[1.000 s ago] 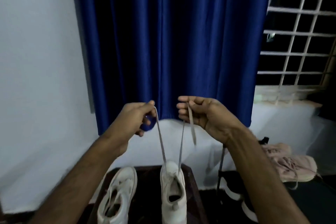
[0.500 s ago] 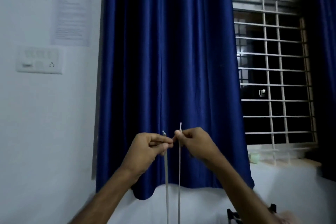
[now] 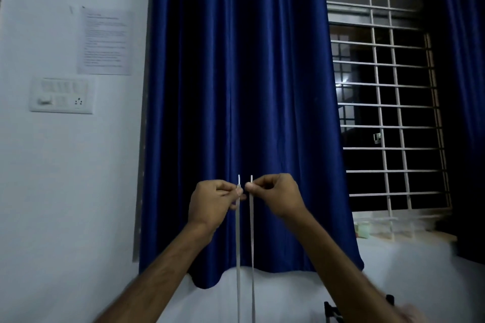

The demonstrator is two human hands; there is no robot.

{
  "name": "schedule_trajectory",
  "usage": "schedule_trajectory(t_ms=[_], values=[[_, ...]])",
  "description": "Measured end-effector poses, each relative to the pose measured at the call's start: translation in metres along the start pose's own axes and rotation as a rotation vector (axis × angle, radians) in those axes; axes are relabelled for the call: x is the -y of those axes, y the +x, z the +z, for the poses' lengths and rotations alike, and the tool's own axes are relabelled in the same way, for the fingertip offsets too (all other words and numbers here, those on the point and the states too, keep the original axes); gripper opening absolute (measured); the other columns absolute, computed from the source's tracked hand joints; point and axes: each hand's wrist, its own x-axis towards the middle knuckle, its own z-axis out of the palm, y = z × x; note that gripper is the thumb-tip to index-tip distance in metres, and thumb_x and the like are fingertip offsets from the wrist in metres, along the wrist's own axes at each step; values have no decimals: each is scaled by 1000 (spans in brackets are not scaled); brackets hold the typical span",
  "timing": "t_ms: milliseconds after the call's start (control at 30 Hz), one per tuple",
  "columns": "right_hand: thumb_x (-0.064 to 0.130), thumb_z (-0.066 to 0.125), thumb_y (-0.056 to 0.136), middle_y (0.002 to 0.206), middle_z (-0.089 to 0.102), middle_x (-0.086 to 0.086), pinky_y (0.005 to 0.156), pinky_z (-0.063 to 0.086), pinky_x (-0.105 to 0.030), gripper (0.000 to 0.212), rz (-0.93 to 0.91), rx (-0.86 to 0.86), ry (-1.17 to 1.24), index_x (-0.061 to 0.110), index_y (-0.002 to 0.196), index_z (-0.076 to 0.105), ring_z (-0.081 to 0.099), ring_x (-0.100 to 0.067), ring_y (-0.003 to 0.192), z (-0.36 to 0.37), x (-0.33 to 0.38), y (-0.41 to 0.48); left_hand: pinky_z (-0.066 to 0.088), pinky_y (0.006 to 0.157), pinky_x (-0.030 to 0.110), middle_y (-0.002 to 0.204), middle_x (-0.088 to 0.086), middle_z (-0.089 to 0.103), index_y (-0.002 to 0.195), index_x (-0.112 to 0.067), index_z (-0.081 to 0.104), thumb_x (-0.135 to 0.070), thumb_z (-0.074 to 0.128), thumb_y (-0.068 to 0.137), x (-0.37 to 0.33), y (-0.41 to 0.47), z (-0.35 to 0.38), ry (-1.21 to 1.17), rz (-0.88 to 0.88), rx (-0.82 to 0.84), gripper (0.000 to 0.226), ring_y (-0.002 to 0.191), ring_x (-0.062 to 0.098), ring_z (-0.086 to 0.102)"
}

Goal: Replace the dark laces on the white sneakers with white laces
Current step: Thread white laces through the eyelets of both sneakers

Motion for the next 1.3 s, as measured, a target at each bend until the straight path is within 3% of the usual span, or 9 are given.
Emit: schedule_trajectory(t_ms=[167, 400, 500, 633, 833, 1033, 1133, 1233, 1300], values=[[25, 74, 83, 73, 73, 3, 58, 43, -11, 14, 7, 39, 66, 12, 83, 77, 60, 5, 58, -4, 8, 3, 42, 48, 8, 78, -6, 72, 87, -17, 74, -23, 74, 84, -1, 3, 7, 50, 38, 12, 7, 64, -7, 63], [26, 68, 88, 88, 76, 2, 60, 47, -16, 13, 104, 156, 134, 16, 89, 77, 67, -4, 83, -10, 9, 3, 51, 68, 16, 81, -12, 72, 86, -22, 75, -31, 76, 81, 6, 10, 9, 189, 105, -12, 10, 79, -1, 67], [22, 66, 90, 88, 76, -1, 58, 46, -13, 14, 114, 168, 155, 13, 92, 76, 66, -2, 77, -9, 6, 4, 50, 70, 17, 82, -13, 72, 87, -23, 76, -35, 75, 81, 8, 11, 10, 262, 137, -14, 14, 81, -2, 66], [17, 67, 89, 85, 75, -2, 56, 44, -8, 13, 79, 107, 167, 7, 92, 76, 63, 5, 66, -5, 4, 8, 54, 75, 23, 86, -10, 73, 89, -20, 76, -34, 72, 85, 10, 15, 13, 198, 85, 34, 14, 85, 1, 68], [13, 65, 91, 70, 69, -6, 54, 48, -15, 14, 125, 59, 295, 2, 88, 74, 64, -9, 59, -1, 0, 13, 51, 83, 33, 97, 1, 74, 103, -15, 68, -32, 39, 104, 6, -1, 20, -122, -171, 306, 34, 89, 15, 69], [18, 70, 87, 87, 74, 1, 61, 46, -20, 8, 205, -70, 177, 14, 85, 77, 63, -7, 80, -5, -27, 14, 47, 66, 24, 72, 0, 63, 88, -13, 62, -24, 37, 105, 35, -12, 25, -84, -239, 362, 33, 65, 13, 62], [22, 69, 89, 108, 65, 2, 82, 49, -23, 31, 122, -88, -275, 15, 119, 65, 60, -13, 97, -8, -49, 12, 45, 59, 23, 62, -4, 51, 76, -15, 61, -20, 40, 104, 49, -6, 24, 65, -121, 316, 35, 58, 11, 48], [27, 51, 100, 137, 52, 0, 99, 36, -18, 44, -30, 122, -290, 13, 141, 45, 50, -12, 123, -3, -51, -2, 44, 61, 27, 57, -9, 50, 70, -20, 60, -22, 45, 103, 58, -4, 23, 175, -15, 379, 36, 55, 7, 47], [34, 39, 103, 121, 63, 1, 91, 42, -17, 36, -8, 359, -207, 16, 130, 55, 57, -2, 107, 5, -50, -14, 42, 61, 21, 57, -11, 52, 72, -20, 60, -20, 46, 102, 59, -4, 23, 241, 35, 430, 34, 53, 2, 47]])
